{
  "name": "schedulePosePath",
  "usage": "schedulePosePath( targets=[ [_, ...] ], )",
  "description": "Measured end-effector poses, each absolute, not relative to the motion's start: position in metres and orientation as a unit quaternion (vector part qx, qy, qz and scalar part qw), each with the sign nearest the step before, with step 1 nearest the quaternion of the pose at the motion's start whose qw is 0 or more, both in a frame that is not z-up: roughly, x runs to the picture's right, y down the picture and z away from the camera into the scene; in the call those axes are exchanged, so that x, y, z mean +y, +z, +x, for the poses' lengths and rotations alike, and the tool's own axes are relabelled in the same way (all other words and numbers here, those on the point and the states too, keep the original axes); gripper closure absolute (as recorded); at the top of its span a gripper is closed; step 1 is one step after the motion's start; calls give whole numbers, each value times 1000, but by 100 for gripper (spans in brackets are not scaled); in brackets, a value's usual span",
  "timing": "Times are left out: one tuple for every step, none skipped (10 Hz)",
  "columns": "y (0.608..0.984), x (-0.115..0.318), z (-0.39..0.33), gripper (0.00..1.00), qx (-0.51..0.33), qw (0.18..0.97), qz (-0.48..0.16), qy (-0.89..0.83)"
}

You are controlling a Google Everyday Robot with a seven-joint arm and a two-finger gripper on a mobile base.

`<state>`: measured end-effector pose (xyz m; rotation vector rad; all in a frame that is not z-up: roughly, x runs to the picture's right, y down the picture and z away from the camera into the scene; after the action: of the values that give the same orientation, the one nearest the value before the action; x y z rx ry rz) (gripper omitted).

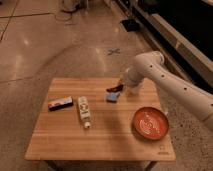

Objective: Place the pepper in the ceramic cup

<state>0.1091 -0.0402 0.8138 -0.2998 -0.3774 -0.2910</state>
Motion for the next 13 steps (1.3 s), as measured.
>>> schedulePosePath(
  targets=[
    [831,-57,128,100,-180,963,-148,-133],
    [842,-68,142,100,-178,965,-148,-124],
    [848,-77,154,100,-179,966,-147,-118],
    [856,-89,172,100,-178,967,-145,-108],
    [863,-99,189,100,-174,969,-143,-99],
    [869,-105,198,100,-171,970,-143,-93],
    [875,-112,208,100,-166,972,-142,-89],
    [881,-119,216,100,-160,973,-141,-86],
    [887,-123,223,100,-155,974,-141,-86],
    [890,-125,231,100,-149,975,-140,-86],
    [894,-128,241,100,-142,977,-137,-87],
    [895,-129,249,100,-137,978,-134,-87],
    [895,-131,257,100,-134,979,-130,-88]
  ],
)
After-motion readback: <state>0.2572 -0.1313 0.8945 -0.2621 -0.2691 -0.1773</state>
